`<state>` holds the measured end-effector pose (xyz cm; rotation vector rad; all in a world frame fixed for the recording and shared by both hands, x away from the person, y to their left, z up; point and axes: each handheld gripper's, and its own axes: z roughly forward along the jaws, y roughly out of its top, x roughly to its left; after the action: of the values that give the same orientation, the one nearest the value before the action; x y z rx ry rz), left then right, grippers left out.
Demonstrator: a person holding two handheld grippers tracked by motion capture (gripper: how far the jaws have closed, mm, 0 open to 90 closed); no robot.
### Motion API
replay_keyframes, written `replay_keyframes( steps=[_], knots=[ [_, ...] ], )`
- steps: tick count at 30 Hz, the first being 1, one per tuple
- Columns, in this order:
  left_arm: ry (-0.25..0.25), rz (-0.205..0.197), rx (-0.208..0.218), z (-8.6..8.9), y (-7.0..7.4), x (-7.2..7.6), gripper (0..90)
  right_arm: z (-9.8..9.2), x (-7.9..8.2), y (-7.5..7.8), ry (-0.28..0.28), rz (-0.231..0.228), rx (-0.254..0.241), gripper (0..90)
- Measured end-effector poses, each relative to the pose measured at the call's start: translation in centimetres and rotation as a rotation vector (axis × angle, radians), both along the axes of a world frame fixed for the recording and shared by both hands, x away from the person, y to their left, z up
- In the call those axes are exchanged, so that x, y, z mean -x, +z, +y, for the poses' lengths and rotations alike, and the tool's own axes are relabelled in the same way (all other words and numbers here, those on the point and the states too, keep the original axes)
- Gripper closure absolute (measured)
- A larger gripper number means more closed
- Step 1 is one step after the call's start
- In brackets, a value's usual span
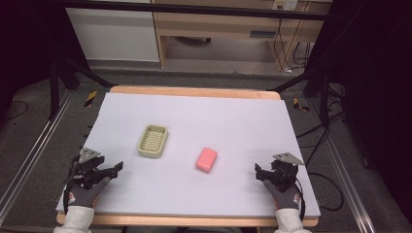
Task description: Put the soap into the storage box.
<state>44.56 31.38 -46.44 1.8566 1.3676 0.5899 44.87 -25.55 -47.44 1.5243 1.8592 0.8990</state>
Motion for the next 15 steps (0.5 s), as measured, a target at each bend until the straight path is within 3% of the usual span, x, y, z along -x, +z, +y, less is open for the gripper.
replay_keyframes(
  steps=[15],
  knots=[
    [-0.058, -0.002, 0.011, -2.3, 0.9, 0.6, 24.3, 0.1, 0.1, 0.0, 0.001, -0.002, 0.015, 7.0]
  ],
)
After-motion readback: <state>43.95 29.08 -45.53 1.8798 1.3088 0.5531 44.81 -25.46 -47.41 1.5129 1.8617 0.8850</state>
